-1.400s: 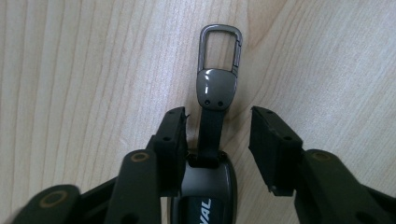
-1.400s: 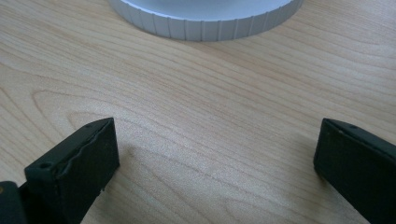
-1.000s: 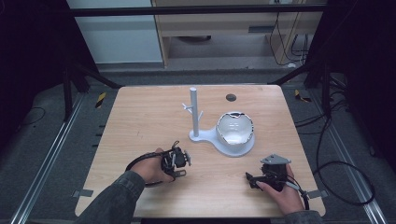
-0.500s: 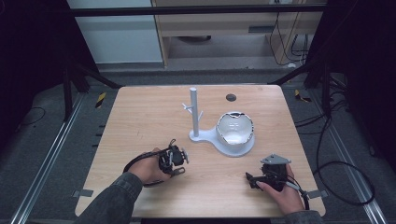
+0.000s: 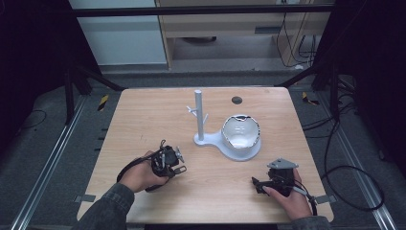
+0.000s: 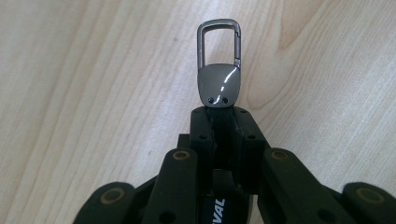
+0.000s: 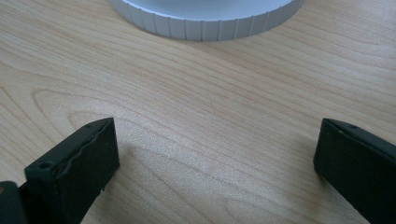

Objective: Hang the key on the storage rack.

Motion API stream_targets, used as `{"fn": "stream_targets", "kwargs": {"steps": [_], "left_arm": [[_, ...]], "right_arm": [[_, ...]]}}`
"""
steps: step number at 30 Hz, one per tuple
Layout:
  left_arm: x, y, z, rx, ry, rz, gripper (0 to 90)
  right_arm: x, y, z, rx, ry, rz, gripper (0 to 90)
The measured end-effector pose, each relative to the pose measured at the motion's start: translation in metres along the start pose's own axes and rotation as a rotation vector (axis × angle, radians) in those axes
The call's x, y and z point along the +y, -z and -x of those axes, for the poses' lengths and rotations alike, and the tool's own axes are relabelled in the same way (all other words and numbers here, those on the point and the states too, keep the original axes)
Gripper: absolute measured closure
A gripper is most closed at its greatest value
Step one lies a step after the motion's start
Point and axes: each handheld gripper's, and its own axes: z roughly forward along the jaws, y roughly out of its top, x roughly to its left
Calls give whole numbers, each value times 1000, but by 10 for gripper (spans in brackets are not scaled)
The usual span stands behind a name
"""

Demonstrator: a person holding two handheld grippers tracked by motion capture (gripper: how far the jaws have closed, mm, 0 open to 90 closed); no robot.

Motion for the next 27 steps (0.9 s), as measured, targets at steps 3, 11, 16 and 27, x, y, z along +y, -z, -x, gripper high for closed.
{"fn": "stream_targets", "kwargs": {"steps": [3, 11, 16, 27], "left_arm": [[-5, 5, -3, -2, 19, 34, 800], [-17, 17, -8, 16, 53, 96, 800], [-26, 25, -12, 15, 85, 131, 802], [-39, 35, -15, 9, 123, 182, 802]], "right_arm": [[0, 0, 0, 0, 0, 0, 4], [0, 0, 0, -1, 2, 0, 4], [0, 0, 0, 0, 2, 0, 4], [0, 0, 0, -1, 2, 0, 4]]}}
